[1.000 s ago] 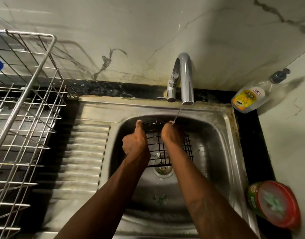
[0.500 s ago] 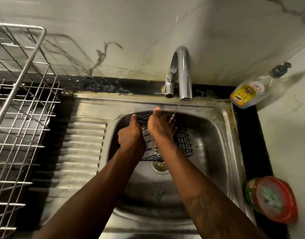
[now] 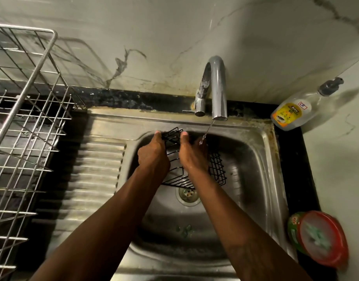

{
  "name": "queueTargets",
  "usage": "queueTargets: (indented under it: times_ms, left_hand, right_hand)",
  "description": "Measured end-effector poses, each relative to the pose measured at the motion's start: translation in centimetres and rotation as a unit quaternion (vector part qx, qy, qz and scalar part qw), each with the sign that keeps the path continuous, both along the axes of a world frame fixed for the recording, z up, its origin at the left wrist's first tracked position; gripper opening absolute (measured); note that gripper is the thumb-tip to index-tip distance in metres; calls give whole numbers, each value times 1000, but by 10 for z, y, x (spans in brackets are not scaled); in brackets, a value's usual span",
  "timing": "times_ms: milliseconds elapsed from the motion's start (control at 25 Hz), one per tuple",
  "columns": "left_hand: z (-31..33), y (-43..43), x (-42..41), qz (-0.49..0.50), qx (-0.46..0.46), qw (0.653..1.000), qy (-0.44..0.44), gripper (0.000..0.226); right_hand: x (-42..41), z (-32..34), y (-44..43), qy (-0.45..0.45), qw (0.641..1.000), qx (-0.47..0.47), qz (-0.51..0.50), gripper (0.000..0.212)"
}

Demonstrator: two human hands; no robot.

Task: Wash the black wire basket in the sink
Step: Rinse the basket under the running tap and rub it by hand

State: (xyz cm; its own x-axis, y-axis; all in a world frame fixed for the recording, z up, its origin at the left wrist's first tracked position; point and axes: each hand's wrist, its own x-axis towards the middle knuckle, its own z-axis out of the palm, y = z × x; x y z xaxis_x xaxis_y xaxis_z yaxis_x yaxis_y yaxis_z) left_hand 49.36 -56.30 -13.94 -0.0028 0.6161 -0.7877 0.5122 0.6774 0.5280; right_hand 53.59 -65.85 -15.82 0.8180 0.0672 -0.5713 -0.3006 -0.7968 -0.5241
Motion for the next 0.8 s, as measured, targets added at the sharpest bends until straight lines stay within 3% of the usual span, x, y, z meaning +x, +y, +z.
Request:
queueTargets:
  times_ms: [120, 200, 240, 360, 440, 600, 680, 800]
  left_hand:
    - [-6, -1, 4, -14, -46, 991, -126, 68]
    - [-11, 2, 6, -5, -74, 981, -180, 66]
    - [-11, 1, 5, -8, -71, 983, -168, 68]
    - [-8, 2, 9, 30, -17, 999, -32, 77]
    - [-4, 3, 7, 35, -22, 999, -8, 80]
    - [-1, -4, 5, 55, -20, 996, -73, 74]
    - [-4, -7, 8, 50, -22, 994, -90, 78]
    - [-1, -7, 7, 10, -15, 996, -87, 65]
  right_hand:
    - [46, -56, -18, 62, 983, -61, -160, 86]
    - [55, -66, -15, 89, 976, -72, -185, 89]
    - [40, -47, -10, 76, 984, -77, -141, 87]
    - [-15, 4, 0, 4, 1000, 22, 12, 81]
    - [-30, -1, -9, -38, 996, 36, 68, 84]
    - [12, -27, -33, 51, 992, -50, -101, 87]
    - [26, -32, -44, 93, 977, -42, -185, 82]
    - [19, -17, -34, 105, 974, -18, -198, 83]
